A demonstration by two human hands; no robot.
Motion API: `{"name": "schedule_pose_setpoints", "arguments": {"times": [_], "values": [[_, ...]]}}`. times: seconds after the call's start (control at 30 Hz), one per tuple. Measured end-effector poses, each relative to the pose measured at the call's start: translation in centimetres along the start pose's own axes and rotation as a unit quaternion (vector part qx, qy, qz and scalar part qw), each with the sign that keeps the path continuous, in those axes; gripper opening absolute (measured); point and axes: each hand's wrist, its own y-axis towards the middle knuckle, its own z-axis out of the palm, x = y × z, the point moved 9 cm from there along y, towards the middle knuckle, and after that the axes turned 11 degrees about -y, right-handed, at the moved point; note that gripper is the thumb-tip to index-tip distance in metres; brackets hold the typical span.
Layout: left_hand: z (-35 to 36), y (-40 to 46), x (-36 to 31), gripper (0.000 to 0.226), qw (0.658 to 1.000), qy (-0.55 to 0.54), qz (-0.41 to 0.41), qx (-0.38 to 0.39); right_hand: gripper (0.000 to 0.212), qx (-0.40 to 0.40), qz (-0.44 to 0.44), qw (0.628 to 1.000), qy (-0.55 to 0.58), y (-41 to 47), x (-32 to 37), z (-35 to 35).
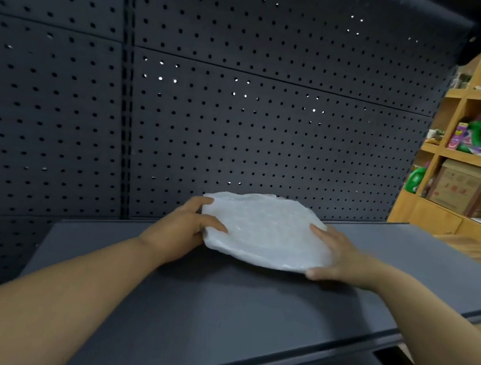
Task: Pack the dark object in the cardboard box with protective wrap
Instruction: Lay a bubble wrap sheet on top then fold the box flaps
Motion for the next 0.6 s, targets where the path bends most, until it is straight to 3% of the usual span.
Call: {"name": "schedule_pose_setpoints", "arguments": {"times": [0.07, 0.13, 0.27, 0.33, 0.47, 0.6], "values": [[-1.6, -0.1, 0.4, 0.062, 1.000, -0.015, -0.015, -0.023, 0.082, 0.000, 0.012, 0.996, 0.089, 0.3, 0.6, -0.4], [-2.8, -0.9, 0.1, 0.051, 0.998, -0.001, -0.018, -0.057, 0.077, -0.018, 0.039, 0.988, 0.149, 1.0, 1.2, -0.8], [-4.6, -2.9, -0.7, 0.027, 0.993, 0.010, -0.026, -0.112, 0.057, -0.052, 0.118, 0.980, 0.154, 2.0, 2.1, -0.6], [-5.1, -4.5, -1.8, 0.020, 0.992, 0.039, -0.006, -0.122, 0.059, -0.056, 0.150, 0.967, 0.201, 2.3, 2.6, -0.1], [-7.3, -6.0, -2.4, 0.017, 0.983, -0.004, -0.014, -0.185, 0.068, -0.058, 0.163, 0.945, 0.279, 2.5, 4.8, 0.3], [-9.8, -7.6, -2.9, 0.050, 0.972, 0.031, -0.011, -0.231, 0.083, -0.067, 0.155, 0.932, 0.321, 1.5, 7.9, 0.3]]}}
